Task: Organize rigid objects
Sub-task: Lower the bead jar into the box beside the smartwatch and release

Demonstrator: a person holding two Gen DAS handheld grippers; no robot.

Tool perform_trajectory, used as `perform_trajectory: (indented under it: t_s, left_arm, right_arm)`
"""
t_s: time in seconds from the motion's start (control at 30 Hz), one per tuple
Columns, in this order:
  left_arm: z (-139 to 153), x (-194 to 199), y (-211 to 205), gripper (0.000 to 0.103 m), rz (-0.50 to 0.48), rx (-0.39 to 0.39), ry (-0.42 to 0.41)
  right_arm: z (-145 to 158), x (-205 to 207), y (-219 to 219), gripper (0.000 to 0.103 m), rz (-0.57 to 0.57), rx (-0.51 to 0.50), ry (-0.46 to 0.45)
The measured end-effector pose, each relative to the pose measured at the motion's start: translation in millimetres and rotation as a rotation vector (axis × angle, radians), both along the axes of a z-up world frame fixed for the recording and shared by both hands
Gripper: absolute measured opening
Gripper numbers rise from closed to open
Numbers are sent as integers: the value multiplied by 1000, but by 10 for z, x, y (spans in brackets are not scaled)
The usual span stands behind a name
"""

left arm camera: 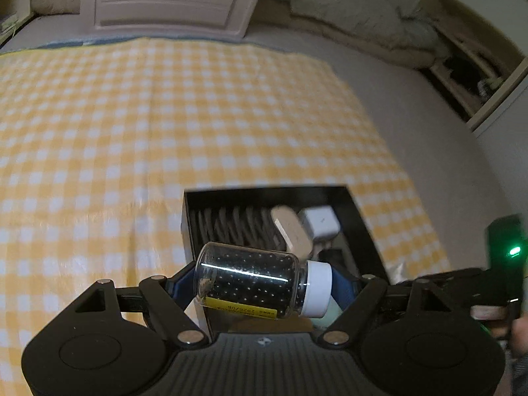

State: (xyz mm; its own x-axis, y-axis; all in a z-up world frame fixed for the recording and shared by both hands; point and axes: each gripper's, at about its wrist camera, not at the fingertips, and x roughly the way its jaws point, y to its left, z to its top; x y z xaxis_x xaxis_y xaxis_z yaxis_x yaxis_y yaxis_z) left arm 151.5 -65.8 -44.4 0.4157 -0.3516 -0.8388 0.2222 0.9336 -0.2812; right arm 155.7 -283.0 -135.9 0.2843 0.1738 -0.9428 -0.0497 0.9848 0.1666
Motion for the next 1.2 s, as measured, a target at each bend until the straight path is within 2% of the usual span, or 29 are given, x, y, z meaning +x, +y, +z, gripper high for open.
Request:
perform_trajectory:
  t_s: [0.1,0.17,0.33,0.6,0.83,1.0,1.2]
  left_arm:
    - [-120,-6,-27,80,29,19,27]
    - [-125,-4,-58,80,42,28,13]
    - [-150,14,-54,80,54,6,33]
    - [-206,-23,-168,81,108,61,22]
    - [-284,-76,-354,81,93,102,11]
    - [-374,-46,-359,81,154,154,7]
    - [-372,-39,-328,81,210,144,-16]
  right_arm:
    - [8,-5,-3,8,3,0,-1]
    - [17,-7,-4,8,4,0,-2]
    - [17,-6,-3,8,4,0,-2]
    - [18,-4,-4,8,3,0,-1]
    - [18,-4,-3,8,3,1,-1]
    - [23,-2,-2,8,5,1,-1]
    - [48,-7,-5,8,7,4,-2]
